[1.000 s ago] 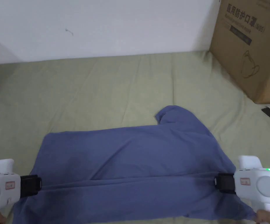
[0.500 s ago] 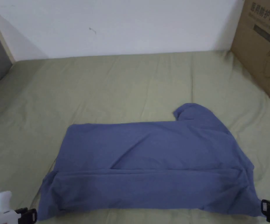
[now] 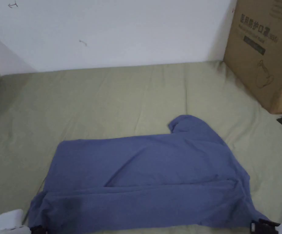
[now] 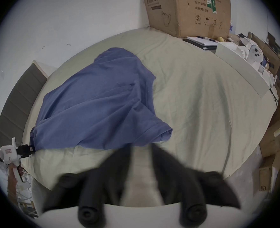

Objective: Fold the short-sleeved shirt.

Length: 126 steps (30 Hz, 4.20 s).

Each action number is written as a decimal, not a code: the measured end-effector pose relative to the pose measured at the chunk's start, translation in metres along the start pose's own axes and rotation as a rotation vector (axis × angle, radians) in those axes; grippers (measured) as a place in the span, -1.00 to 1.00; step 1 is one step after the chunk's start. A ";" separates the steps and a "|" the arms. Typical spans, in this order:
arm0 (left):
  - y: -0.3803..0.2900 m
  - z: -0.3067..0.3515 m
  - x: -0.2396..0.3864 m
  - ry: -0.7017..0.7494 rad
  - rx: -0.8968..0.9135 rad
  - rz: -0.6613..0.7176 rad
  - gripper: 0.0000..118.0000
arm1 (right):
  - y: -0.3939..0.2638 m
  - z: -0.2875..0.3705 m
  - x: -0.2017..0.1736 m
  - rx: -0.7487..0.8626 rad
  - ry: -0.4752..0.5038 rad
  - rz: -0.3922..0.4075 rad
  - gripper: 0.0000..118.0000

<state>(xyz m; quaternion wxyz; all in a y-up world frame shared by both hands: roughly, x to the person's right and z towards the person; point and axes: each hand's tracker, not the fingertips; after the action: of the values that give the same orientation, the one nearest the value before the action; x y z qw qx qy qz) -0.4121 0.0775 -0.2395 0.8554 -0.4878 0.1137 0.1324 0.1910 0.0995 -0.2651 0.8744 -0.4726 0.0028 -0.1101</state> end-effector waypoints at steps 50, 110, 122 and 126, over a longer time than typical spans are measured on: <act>0.038 0.083 0.026 -0.118 0.258 -0.003 -1.00 | 0.070 0.026 -0.014 0.076 0.011 0.067 -1.00; 0.123 0.064 0.013 -0.138 0.103 -0.088 -0.97 | 0.164 0.014 -0.027 0.036 0.039 0.228 -0.98; -0.022 0.037 -0.029 -0.084 -0.063 -0.003 -0.66 | -0.021 -0.016 0.008 -0.237 -0.061 0.257 -0.10; -0.019 0.054 -0.035 -0.093 -0.020 0.092 0.75 | -0.001 0.012 0.002 -0.135 -0.056 0.196 0.50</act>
<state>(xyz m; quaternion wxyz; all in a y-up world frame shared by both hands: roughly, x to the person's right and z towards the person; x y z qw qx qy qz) -0.4350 0.1106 -0.1858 0.8479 -0.4838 0.0949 0.1950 0.1941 0.1088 -0.2575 0.8469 -0.5307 0.0320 -0.0103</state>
